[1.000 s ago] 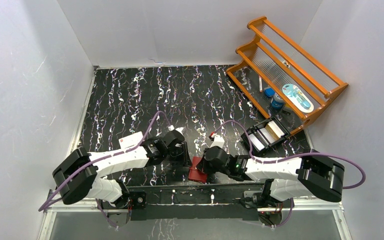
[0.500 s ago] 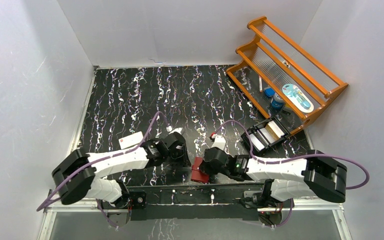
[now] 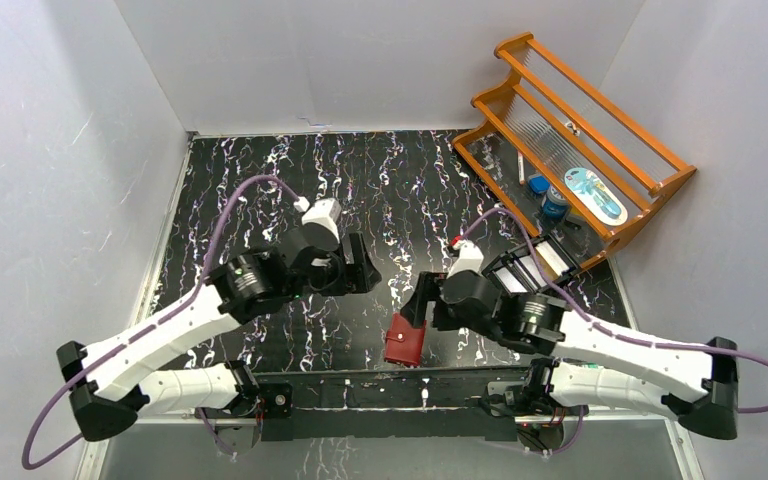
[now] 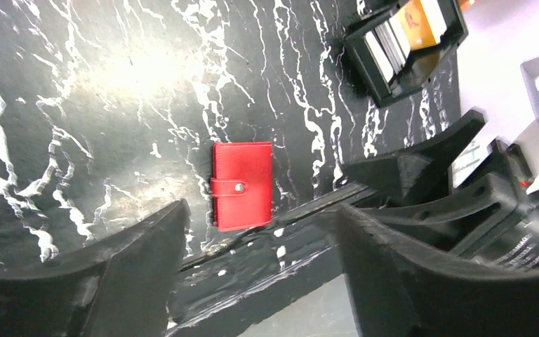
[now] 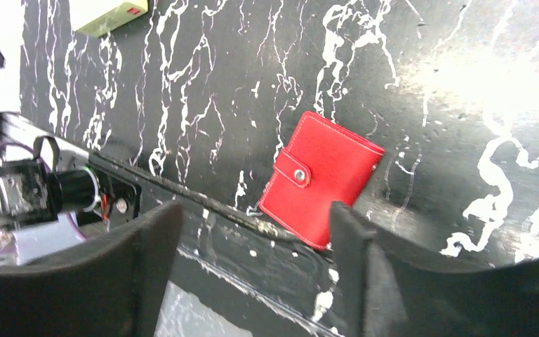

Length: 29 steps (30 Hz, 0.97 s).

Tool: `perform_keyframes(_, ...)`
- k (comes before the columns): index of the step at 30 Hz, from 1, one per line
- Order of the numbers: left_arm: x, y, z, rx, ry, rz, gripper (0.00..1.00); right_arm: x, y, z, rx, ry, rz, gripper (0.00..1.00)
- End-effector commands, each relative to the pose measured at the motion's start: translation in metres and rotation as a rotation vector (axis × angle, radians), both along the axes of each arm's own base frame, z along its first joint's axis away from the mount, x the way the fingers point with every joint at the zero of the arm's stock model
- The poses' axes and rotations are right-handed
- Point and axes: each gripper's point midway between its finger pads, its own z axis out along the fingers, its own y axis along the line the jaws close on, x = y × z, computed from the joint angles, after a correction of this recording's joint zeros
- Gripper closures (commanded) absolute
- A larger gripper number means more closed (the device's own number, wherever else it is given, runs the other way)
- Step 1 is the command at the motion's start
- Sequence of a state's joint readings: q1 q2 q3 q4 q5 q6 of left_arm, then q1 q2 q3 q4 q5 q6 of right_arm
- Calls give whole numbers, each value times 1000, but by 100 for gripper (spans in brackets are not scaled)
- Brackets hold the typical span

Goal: Put the credit cards into the card holder
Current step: Reset both arms

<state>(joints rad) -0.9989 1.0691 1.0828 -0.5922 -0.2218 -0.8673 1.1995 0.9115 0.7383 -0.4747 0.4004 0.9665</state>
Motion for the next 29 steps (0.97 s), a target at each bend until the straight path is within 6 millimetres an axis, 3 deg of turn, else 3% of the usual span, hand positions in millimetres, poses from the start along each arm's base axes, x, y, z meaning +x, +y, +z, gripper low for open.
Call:
perform_keyframes(1, -13, 33, 28, 76, -34, -18, 4, -7, -25, 49, 14, -26, 2, 3)
perform_keyframes(7, -29, 43, 77, -41, -103, -73, 1, -9, -77, 125, 51, -133, -49, 2)
perform_keyframes(12, -39, 50, 100, -115, -153, -104, 1, -10, -100, 158, 94, -183, -83, 2)
perform_keyframes(21, -36, 57, 90, -137, -169, -54, 1, -4, -98, 166, 136, -199, -119, 2)
perform_keyframes(29, -30, 71, 96, -122, -231, -16, 1, -5, -90, 160, 140, -179, -105, 2)
